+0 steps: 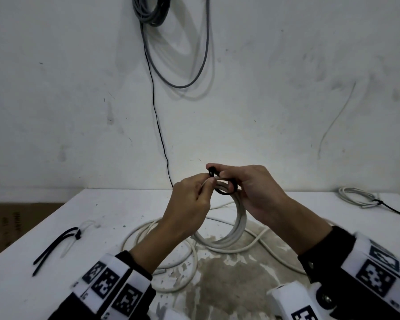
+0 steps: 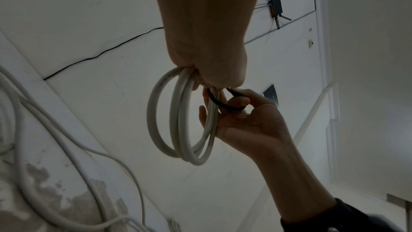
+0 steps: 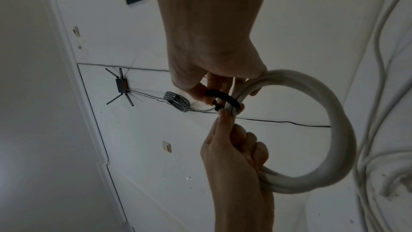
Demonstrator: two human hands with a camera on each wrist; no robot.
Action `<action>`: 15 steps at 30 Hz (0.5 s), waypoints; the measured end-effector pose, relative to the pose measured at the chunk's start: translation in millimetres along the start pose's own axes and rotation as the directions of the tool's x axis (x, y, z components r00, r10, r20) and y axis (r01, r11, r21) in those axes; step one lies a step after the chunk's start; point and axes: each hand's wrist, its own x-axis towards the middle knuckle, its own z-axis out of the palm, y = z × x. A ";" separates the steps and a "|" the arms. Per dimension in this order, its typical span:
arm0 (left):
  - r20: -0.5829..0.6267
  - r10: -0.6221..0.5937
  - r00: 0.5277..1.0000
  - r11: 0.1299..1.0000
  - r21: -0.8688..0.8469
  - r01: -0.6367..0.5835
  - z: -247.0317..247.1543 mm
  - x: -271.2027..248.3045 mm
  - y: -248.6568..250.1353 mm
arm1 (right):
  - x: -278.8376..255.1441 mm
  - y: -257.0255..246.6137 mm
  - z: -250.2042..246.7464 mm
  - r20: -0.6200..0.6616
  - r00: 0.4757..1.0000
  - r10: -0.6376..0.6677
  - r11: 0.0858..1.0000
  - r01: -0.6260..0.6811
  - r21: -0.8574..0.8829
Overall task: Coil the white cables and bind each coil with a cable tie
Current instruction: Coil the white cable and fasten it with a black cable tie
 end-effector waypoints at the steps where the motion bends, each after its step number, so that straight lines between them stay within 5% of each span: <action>1: -0.009 0.009 1.000 1.000 -0.004 -0.009 1.1 -0.3 -1.4 | -0.3 -0.1 0.5 0.004 1.000 -0.005 1.000 0.005 -0.005; 15: -0.086 0.135 0.987 0.991 0.006 -0.135 4.1 -0.3 3.0 | 2.8 0.7 0.8 -0.058 0.998 -0.026 0.994 0.032 0.107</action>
